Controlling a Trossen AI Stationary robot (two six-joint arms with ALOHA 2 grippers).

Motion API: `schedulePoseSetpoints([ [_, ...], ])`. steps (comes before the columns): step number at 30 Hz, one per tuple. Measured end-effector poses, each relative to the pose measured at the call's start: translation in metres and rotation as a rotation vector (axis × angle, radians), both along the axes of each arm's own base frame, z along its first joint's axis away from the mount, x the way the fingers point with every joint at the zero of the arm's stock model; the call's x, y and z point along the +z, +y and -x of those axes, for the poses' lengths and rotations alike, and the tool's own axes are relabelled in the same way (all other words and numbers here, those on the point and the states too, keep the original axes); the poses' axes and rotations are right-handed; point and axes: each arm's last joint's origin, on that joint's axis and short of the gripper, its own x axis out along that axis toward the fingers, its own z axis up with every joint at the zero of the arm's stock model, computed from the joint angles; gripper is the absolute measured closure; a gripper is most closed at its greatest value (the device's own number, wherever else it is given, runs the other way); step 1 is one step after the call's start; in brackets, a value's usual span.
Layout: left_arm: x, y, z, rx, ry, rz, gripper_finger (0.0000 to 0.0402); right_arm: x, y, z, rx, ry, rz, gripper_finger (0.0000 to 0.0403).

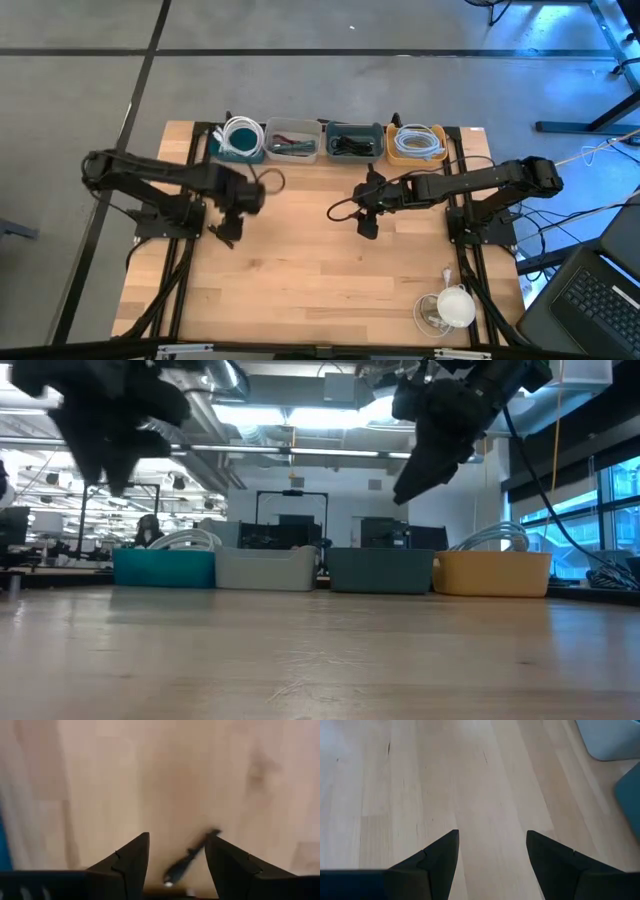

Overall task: Pick & Place USB Port
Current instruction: Put the black USB cable into the dark blue bin

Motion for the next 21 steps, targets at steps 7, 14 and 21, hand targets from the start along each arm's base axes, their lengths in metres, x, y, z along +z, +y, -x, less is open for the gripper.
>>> schedulePoseSetpoints([
  [7,-0.009,-0.044,0.000,-0.118,0.045,-0.033,0.0225,0.001,0.000,-0.001,0.001,-0.012,0.000,0.0169],
  [14,-0.039,-0.064,0.011,-0.200,0.169,-0.093,0.0229,0.001,0.000,-0.001,0.003,-0.012,0.002,0.0169],
  [21,-0.069,-0.069,0.023,-0.215,0.253,-0.100,0.0229,0.001,0.000,-0.001,0.006,-0.012,0.004,0.0169],
])
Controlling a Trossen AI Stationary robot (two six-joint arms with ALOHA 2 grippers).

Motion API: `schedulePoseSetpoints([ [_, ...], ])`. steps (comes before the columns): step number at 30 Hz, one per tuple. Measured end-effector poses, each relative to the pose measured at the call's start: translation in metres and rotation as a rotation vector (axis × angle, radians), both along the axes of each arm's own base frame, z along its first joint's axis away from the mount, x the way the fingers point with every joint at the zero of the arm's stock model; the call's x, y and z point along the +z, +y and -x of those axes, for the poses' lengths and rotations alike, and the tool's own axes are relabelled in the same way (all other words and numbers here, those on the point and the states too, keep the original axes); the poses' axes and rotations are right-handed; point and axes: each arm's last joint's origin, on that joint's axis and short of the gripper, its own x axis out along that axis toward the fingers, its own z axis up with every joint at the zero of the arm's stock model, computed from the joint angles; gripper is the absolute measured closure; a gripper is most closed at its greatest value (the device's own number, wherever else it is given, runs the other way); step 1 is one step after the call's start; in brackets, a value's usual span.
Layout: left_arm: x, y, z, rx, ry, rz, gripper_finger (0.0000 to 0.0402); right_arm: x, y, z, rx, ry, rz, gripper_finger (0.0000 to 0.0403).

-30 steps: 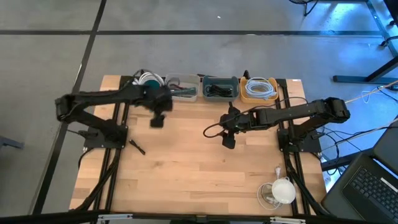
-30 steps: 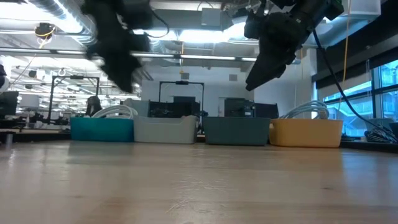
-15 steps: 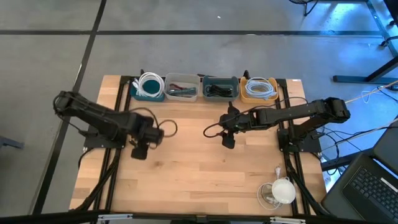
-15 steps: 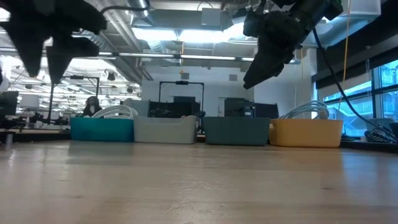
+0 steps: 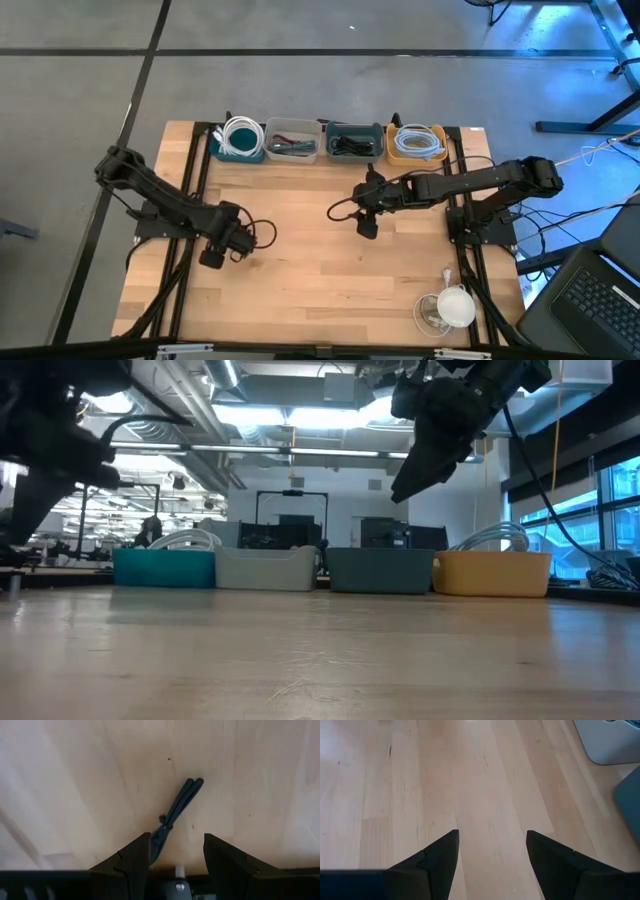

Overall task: Pick & Place USB Port
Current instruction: Put the black USB cable into the dark blue bin

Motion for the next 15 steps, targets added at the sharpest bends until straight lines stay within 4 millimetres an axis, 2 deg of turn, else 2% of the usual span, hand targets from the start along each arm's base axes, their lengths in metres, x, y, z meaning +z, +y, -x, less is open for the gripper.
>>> schedulePoseSetpoints([
  [15,-0.024,0.001,0.008,0.015,-0.002,0.006,0.0229,0.003,0.000,-0.003,-0.002,-0.039,-0.004,0.0169],
])
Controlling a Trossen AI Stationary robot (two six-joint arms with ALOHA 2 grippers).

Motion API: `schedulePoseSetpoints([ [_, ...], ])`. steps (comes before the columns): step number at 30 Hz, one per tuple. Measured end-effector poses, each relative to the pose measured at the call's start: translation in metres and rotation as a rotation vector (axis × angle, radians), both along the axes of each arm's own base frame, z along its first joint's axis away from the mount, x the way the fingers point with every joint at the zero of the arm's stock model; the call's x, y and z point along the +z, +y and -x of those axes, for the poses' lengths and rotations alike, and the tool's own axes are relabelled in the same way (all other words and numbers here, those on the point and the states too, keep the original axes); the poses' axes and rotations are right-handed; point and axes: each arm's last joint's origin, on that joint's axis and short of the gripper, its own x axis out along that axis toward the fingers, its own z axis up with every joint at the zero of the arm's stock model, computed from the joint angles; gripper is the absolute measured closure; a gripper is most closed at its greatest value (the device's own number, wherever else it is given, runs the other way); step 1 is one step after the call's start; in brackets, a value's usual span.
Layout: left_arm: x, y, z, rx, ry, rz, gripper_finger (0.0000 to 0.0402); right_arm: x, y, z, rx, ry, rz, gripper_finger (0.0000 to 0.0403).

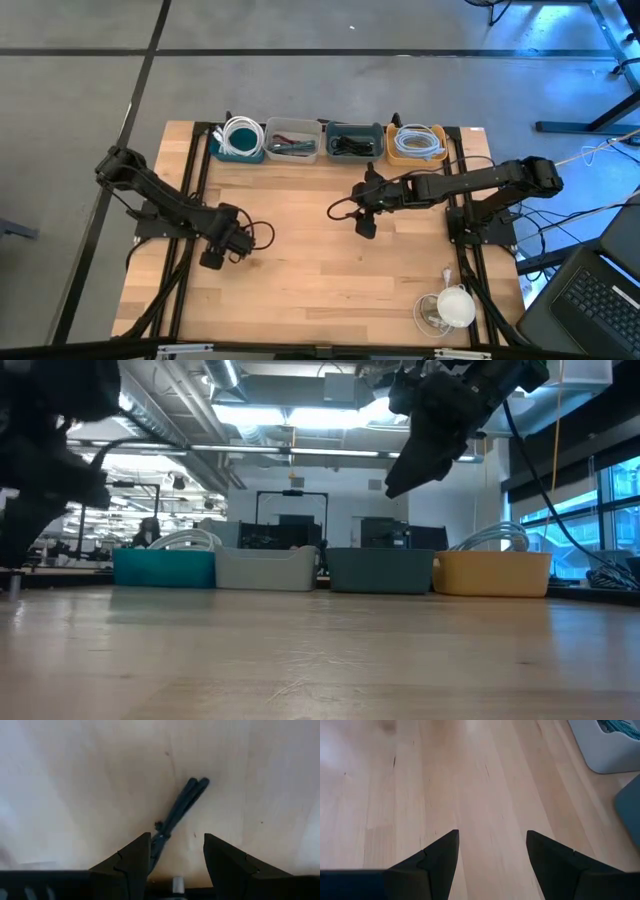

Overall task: Pick & Place USB Port
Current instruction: Put the black USB cable into the dark blue bin

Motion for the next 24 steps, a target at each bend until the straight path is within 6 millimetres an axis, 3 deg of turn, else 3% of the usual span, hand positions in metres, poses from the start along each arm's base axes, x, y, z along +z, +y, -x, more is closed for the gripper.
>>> schedulePoseSetpoints([
  [5,-0.017,0.002,0.008,0.044,0.051,0.064,0.0239,0.000,0.000,0.000,0.002,-0.006,0.002,0.0169],
  [9,-0.018,-0.002,0.001,0.172,0.066,0.053,0.0262,0.001,0.000,-0.002,0.002,-0.021,0.001,0.0169],
  [16,-0.031,-0.003,-0.009,0.213,0.113,-0.024,0.0387,0.004,0.000,-0.004,0.002,-0.053,-0.002,0.0169],
  [20,-0.039,-0.004,-0.013,0.223,0.153,-0.073,0.0399,0.004,0.000,-0.004,0.002,-0.053,-0.002,0.0169],
  [24,-0.031,-0.010,-0.022,0.212,0.134,-0.075,0.0400,0.004,0.000,-0.004,0.002,-0.053,-0.001,0.0169],
])
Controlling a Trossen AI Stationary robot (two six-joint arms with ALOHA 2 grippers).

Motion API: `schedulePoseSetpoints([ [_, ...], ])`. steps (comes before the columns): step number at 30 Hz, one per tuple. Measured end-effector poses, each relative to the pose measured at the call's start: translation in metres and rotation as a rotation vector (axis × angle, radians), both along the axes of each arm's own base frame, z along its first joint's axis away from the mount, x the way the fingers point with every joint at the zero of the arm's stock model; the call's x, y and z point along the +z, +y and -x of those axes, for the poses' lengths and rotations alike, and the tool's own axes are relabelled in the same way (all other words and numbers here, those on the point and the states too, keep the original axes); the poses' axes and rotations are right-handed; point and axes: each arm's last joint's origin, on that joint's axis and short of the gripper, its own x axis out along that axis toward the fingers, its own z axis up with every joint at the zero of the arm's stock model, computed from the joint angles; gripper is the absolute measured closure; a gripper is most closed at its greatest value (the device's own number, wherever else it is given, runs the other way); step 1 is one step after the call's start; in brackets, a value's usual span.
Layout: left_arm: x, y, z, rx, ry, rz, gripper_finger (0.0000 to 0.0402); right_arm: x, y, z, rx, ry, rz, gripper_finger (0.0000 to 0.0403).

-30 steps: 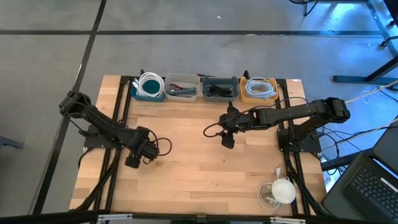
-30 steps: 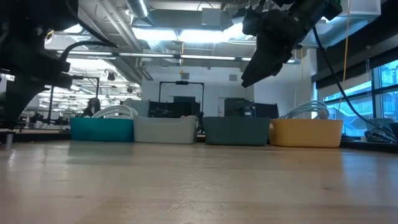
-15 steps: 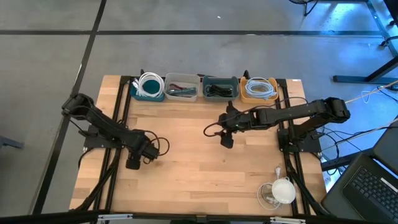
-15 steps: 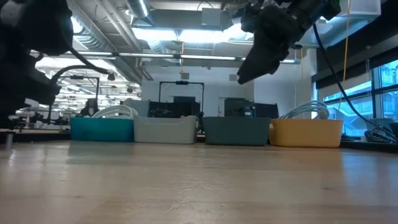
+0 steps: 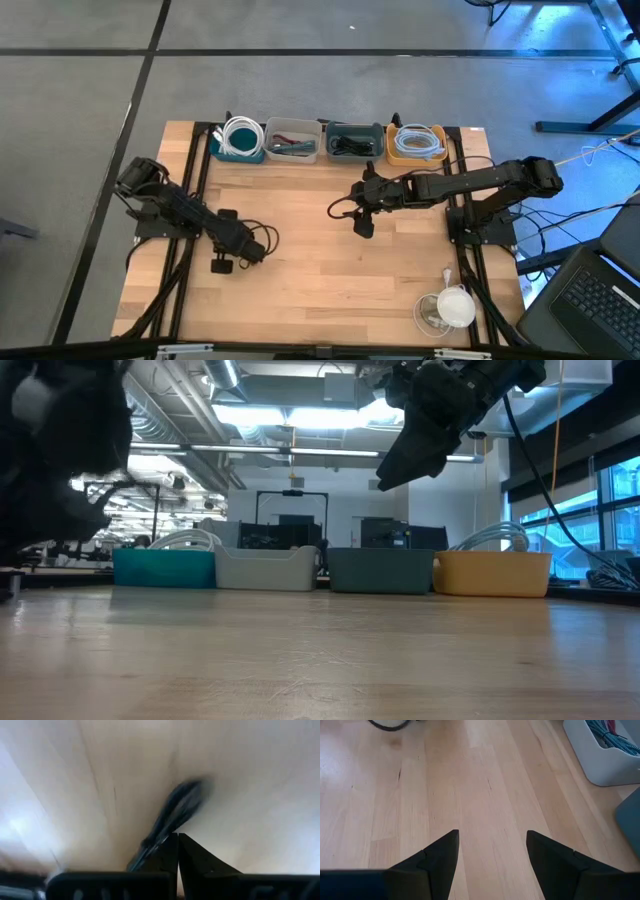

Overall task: Pick & Place USB Port
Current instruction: Put the black USB cable into the dark blue bin

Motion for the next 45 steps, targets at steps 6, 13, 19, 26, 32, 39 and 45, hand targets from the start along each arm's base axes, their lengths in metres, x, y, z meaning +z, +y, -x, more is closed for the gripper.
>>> schedulePoseSetpoints([
  [6,0.019,-0.004,-0.014,-0.058,-0.097,0.003,0.0400,0.000,0.000,0.000,-0.002,0.000,-0.003,0.0169],
  [13,0.018,-0.007,-0.015,-0.099,-0.087,0.071,0.0391,0.000,0.000,0.000,-0.003,0.004,-0.003,0.0169],
  [19,0.018,-0.006,-0.015,-0.055,-0.112,-0.004,0.0329,-0.001,0.000,0.000,-0.003,0.007,-0.003,0.0169],
  [26,0.010,0.001,-0.013,-0.045,-0.139,-0.059,0.0256,-0.001,0.000,0.001,-0.003,0.007,-0.003,0.0169],
  [32,-0.002,0.012,-0.008,0.040,-0.140,-0.039,0.0262,-0.001,0.000,0.001,-0.002,0.007,-0.003,0.0169],
  [39,0.005,0.009,-0.017,0.009,-0.224,-0.042,0.0391,-0.001,0.000,0.001,-0.002,0.007,-0.003,0.0169],
  [45,0.034,0.002,-0.045,-0.052,-0.614,-0.178,0.0396,0.000,0.000,0.001,-0.003,0.008,-0.003,0.0169],
])
